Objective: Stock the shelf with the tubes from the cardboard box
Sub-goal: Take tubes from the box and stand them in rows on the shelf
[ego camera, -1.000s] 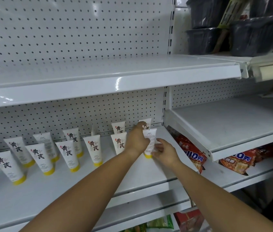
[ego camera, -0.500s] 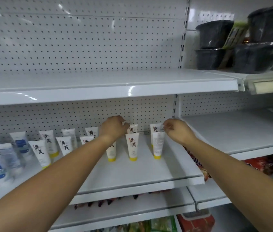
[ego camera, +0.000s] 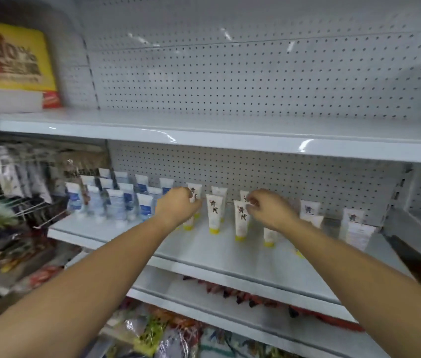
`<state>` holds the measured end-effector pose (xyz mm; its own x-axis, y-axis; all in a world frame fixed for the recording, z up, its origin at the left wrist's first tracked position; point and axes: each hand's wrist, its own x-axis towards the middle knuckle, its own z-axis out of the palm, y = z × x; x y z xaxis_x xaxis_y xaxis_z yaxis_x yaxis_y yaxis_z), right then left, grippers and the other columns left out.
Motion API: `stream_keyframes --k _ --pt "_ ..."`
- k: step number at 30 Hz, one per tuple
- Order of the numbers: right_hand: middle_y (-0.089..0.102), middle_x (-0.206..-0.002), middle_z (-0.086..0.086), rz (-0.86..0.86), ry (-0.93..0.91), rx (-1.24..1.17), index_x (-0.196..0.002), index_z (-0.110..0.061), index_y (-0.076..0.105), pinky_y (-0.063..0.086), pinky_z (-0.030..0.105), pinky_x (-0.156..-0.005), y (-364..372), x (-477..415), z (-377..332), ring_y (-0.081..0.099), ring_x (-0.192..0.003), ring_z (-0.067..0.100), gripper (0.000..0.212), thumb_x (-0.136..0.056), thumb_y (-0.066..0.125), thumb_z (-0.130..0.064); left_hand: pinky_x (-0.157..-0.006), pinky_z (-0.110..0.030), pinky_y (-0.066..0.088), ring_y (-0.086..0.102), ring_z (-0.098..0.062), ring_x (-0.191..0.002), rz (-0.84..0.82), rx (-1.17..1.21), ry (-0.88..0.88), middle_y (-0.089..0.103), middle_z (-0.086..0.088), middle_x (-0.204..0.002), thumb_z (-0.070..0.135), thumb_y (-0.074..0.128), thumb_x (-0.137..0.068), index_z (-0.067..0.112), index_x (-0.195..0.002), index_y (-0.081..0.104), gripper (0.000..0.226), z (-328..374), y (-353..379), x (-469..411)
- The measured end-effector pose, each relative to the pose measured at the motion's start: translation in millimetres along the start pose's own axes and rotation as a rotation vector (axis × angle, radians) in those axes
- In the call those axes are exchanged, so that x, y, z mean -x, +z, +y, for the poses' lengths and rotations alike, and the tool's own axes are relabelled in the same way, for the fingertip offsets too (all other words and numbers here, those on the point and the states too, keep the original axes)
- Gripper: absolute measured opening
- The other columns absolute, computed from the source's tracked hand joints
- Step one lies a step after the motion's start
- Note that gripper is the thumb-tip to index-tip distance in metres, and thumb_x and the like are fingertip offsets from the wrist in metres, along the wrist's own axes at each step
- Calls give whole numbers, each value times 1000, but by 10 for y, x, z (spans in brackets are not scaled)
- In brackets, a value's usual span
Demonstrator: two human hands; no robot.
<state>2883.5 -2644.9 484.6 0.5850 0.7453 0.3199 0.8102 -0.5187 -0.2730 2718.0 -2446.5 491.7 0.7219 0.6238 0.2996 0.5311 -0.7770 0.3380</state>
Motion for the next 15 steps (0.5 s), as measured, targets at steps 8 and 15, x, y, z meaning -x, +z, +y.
stream_keyframes --k 8,15 --pt "57 -93 -1 -73 -252 8 -95 -24 58 49 34 -69 711 -627 -1584 56 -84 21 17 -92 48 -38 -68 -32 49 62 -27 -85 -7 -127 -183 66 -7 -92 52 52 -91 14 -98 64 40 -1827 -561 390" --pt "59 -113 1 -152 -439 5 -117 -21 58 51 38 -80 1413 -985 -3085 56 -100 21 32 -94 47 -41 -55 -29 46 59 -18 -68 49 -201 -345 60 2 -71 50 51 -87 16 -82 64 37 -3243 -1077 791"
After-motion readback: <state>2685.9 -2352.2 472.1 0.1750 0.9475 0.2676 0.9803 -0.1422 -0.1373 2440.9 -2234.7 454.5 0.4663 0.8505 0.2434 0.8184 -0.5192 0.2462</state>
